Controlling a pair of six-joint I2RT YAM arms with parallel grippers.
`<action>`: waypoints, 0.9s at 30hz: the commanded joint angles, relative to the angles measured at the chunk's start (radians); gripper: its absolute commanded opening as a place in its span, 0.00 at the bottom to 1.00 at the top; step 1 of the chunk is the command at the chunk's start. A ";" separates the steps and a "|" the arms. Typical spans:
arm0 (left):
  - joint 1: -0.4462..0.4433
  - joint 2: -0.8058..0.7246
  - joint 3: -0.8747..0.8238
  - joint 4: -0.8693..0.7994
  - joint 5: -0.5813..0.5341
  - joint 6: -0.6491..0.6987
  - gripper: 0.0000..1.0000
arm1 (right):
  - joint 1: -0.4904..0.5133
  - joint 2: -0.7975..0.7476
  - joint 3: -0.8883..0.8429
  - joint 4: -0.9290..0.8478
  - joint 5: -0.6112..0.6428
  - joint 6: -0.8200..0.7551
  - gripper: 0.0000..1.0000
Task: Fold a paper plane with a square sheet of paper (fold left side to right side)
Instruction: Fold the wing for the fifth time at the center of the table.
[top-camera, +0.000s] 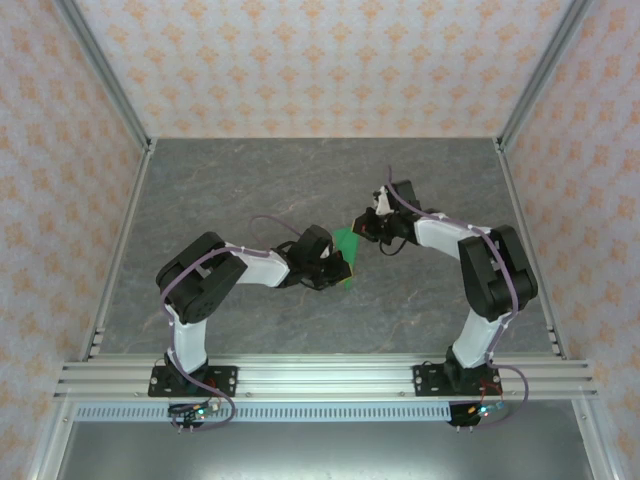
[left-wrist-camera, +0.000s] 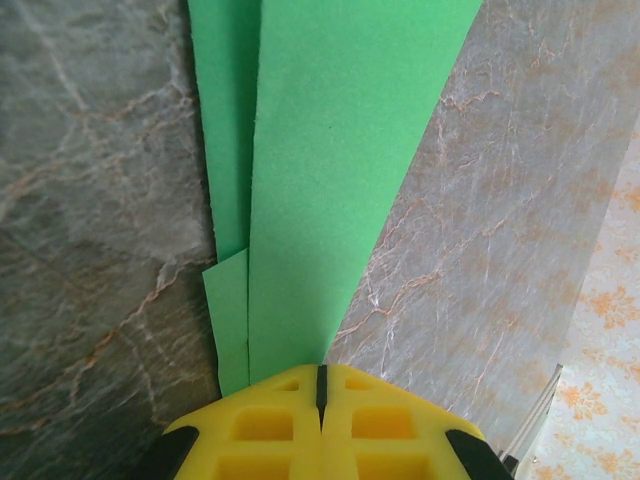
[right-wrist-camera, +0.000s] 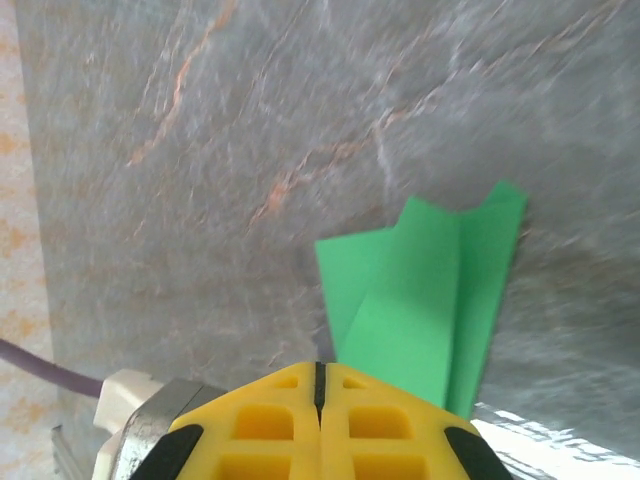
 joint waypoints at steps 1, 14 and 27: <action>-0.015 0.038 -0.030 -0.187 -0.012 0.013 0.00 | 0.015 0.064 0.010 0.065 -0.026 0.034 0.00; -0.012 -0.043 -0.006 -0.159 0.004 0.058 0.00 | 0.016 0.176 0.053 -0.088 0.090 -0.055 0.00; 0.033 -0.159 0.080 -0.170 0.103 0.120 0.00 | 0.017 0.182 0.056 -0.120 0.118 -0.070 0.00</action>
